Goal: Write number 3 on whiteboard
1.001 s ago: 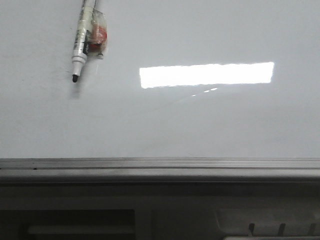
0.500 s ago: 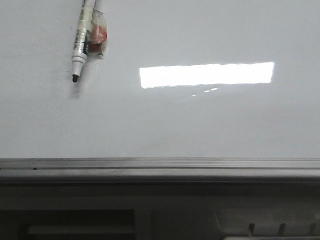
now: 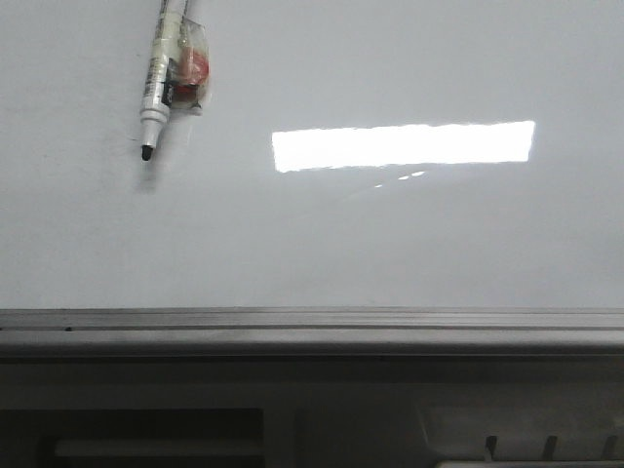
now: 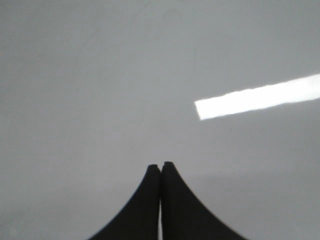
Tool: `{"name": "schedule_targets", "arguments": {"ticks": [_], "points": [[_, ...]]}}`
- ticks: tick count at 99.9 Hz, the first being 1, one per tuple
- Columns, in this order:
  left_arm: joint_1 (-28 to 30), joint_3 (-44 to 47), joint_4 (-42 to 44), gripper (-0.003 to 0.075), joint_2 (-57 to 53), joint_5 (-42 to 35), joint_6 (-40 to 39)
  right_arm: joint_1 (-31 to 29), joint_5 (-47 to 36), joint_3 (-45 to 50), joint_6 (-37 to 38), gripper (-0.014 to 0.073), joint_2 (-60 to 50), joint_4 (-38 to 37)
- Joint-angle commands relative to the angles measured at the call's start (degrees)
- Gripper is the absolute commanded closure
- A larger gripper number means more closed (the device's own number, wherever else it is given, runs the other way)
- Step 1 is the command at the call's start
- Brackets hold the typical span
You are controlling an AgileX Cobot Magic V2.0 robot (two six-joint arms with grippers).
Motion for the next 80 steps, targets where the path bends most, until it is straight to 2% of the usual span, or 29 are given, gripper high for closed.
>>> {"name": "schedule_targets", "arguments": {"ticks": [1, 13, 18, 27, 35, 40, 48, 54, 55, 60, 65, 70, 80], "points": [[0.0, 0.6, -11.5, 0.0741, -1.4, -8.5, -1.2, -0.3, -5.1, 1.7, 0.3, 0.0654, -1.0, 3.9], [0.0, 0.6, -25.6, 0.0741, -1.4, -9.1, -1.2, -0.3, -5.4, 0.6, 0.3, 0.0654, -1.0, 11.5], [0.0, 0.0, -29.8, 0.0741, -1.4, -7.9, -1.2, -0.3, -4.8, -0.9, 0.3, 0.0654, -1.0, 11.9], [0.0, -4.2, -28.3, 0.0741, -0.8, 0.7, -0.8, -0.3, 0.3, -4.8, 0.3, 0.0654, -1.0, 11.9], [0.0, -10.5, -20.3, 0.0740, 2.7, 12.9, 1.5, -0.3, 8.3, -9.9, 0.3, 0.0646, 0.3, 11.8], [0.0, -14.5, -17.2, 0.0734, 6.0, 16.7, 2.5, 0.0, 12.3, -12.7, -0.5, 0.0611, 1.6, 11.4], [0.0, -20.7, -15.5, 0.0652, 12.2, 21.1, 6.6, 0.7, 16.7, -16.8, -4.6, 0.0484, 4.7, 11.4], [0.0, -25.4, -15.9, 0.0524, 17.5, 24.0, 9.5, 1.0, 18.7, -19.6, -5.7, 0.0374, 7.0, 11.4], [0.0, -25.9, -15.9, 0.0508, 18.1, 24.3, 10.0, 1.1, 18.9, -19.9, -5.7, 0.0333, 7.6, 11.4], [0.0, -29.1, -16.8, 0.0394, 22.2, 26.3, 10.2, 1.5, 20.0, -22.0, -5.7, 0.0260, 9.5, 11.4], [0.0, -32.3, -19.1, 0.0330, 26.2, 28.5, 10.8, 2.1, 20.9, -23.4, -5.7, 0.0200, 11.3, 11.4], [0.0, -34.7, -23.1, 0.0314, 30.5, 31.0, 13.7, 2.5, 21.9, -24.7, -5.7, 0.0174, 12.8, 11.4], [0.0, -38.1, -35.6, 0.0340, 37.3, 35.5, 27.0, 3.6, 21.8, -25.8, -5.7, 0.0174, 15.3, 11.4]]}}
